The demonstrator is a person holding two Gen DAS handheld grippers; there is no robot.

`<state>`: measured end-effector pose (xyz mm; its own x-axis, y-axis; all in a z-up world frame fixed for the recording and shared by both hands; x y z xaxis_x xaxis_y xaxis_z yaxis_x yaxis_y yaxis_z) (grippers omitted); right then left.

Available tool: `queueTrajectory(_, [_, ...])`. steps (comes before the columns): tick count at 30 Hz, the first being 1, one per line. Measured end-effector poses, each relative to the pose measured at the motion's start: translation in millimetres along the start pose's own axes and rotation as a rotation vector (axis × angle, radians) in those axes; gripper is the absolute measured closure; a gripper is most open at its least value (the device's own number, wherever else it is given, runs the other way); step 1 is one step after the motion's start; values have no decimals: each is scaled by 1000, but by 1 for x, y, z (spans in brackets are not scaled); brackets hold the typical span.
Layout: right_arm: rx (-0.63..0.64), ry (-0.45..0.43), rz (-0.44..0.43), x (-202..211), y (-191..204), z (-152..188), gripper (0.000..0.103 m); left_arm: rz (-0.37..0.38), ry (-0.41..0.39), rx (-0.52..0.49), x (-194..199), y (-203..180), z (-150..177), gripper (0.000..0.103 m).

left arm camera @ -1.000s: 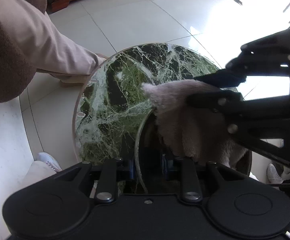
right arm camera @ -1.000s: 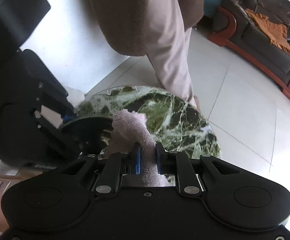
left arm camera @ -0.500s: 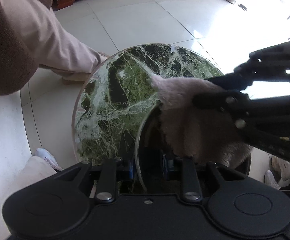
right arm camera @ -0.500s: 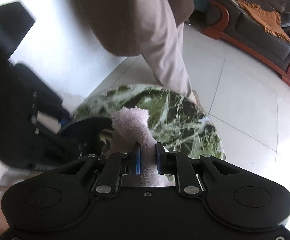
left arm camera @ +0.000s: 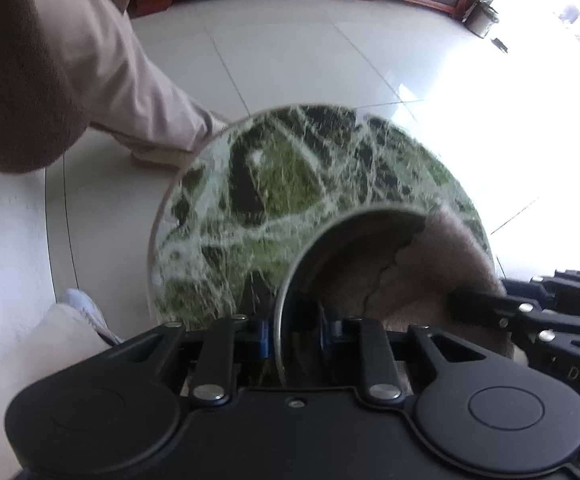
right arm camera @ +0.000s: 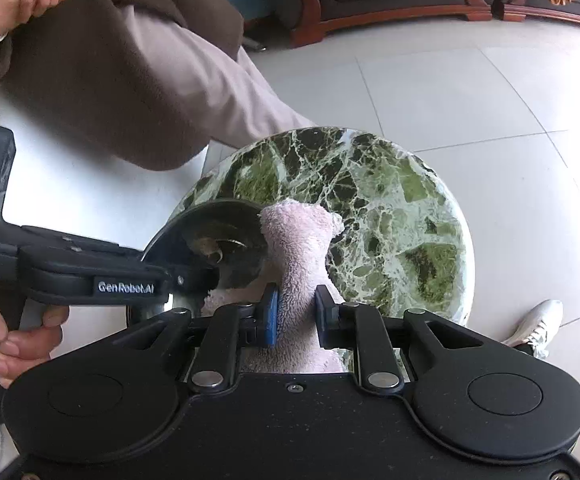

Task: Clean bowl
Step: 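Scrub the bowl inner wall with the towel in the right gripper while the left gripper holds the rim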

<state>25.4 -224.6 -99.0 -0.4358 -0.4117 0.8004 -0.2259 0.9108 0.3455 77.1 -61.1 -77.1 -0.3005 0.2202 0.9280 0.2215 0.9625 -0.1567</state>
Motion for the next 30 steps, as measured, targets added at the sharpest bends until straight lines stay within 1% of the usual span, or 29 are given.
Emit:
queueTrajectory(4, [56,10,10,1,3,-2,85,-3,-9,-16,-1,0,-7,84])
queueTrajectory(7, [122,16,18,-4,6,-10,85,1,9,-12,-1,2,1,87])
queueTrajectory(11, [245,25,33,-13,11,-26,87,15,40,-15,1,4,11,89])
queueTrajectory(13, [332,29,31,-18,16,-37,87,21,48,-27,4,4,17,89])
queueTrajectory(15, [430,43,33,-22,23,-43,87,12,25,-40,9,4,13,89])
queueTrajectory(17, [501,59,42,-25,28,-46,87,21,0,-42,12,4,3,89])
queueTrajectory(19, [556,73,46,-26,32,-48,87,22,4,-57,8,3,-6,89])
queueTrajectory(20, [572,72,47,-26,34,-49,87,12,15,-69,2,2,-9,87])
queueTrajectory(21, [599,71,51,-27,37,-49,87,16,30,-78,-4,2,-11,87])
queueTrajectory(26, [655,64,61,-31,44,-50,86,8,26,-102,-7,-2,-7,87])
queueTrajectory(28, [637,59,56,-34,43,-51,86,5,23,-90,-7,-2,-6,87])
queueTrajectory(30, [581,57,55,-35,37,-51,86,2,21,-63,-6,-1,-6,87])
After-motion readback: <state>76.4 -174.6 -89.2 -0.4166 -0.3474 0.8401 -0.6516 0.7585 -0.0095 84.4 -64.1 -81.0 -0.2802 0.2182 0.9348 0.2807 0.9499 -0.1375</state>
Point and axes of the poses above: each gripper's, at about its wrist camera, not at the fingertips, and x roughly against the way its jaws point, y to its left, z to its underside, the point moved 5 cm from there along -x, roughly the way its jaws point, and after that the axes turned 2 degrees about y, right-handed, at the moved point
